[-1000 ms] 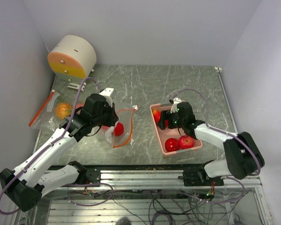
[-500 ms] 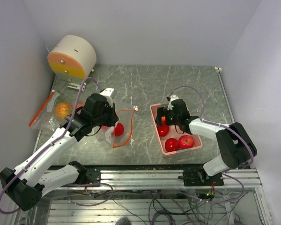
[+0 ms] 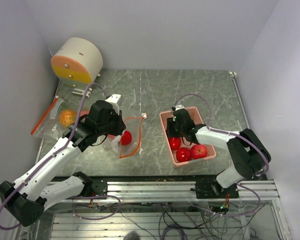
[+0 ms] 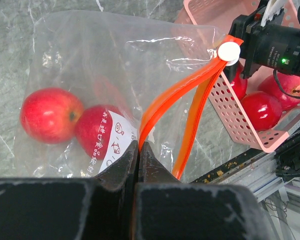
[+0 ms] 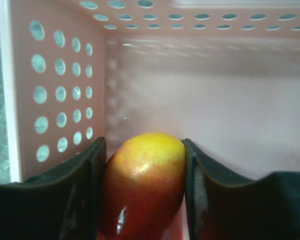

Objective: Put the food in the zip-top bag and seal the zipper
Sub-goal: Pick up the fake fruit from the bin.

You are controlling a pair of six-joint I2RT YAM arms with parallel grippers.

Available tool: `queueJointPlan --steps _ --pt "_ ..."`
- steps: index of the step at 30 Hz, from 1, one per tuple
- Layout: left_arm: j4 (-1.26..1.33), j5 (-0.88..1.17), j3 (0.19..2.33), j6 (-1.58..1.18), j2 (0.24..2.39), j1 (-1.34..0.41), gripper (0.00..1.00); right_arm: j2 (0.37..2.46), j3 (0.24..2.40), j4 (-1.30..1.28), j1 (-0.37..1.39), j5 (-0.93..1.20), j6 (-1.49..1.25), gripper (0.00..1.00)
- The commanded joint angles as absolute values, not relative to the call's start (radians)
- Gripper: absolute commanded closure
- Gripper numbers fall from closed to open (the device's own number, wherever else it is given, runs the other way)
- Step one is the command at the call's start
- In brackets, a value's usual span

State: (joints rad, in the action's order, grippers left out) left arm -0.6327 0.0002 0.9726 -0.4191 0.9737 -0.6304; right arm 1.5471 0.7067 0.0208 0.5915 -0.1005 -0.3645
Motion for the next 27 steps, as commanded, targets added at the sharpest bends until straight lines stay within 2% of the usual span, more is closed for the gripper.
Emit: queueJointPlan --steps 1,8,14,19,24,27 --pt "-0.635 -0.017 0.979 -0.419 0.955 -0.637 0.93 1.502 0.739 -0.083 0.609 -0.233 -0.391 0.78" --pt "-0.624 -0.005 0.977 -0.425 0.962 -0.636 0.93 1.197 0.753 -0.114 0.631 -0.24 -0.378 0.83" --pt "-0.625 -0.005 0.981 -0.427 0.963 -0.637 0.93 1.044 0.746 0.047 0.727 0.061 -0.375 0.85" --pt "-0.623 0.009 0.998 -0.434 0.971 -0.637 0.93 1.076 0.65 0.468 0.89 0.282 -0.483 0.85" --pt "-0.615 0.032 1.009 -0.443 0.983 -0.635 0.93 1.223 0.621 0.773 0.951 0.292 -0.608 0.87" --pt "-0.611 0.03 1.008 -0.451 0.98 -0.637 0.93 1.319 0.631 0.891 0.981 0.229 -0.673 0.88"
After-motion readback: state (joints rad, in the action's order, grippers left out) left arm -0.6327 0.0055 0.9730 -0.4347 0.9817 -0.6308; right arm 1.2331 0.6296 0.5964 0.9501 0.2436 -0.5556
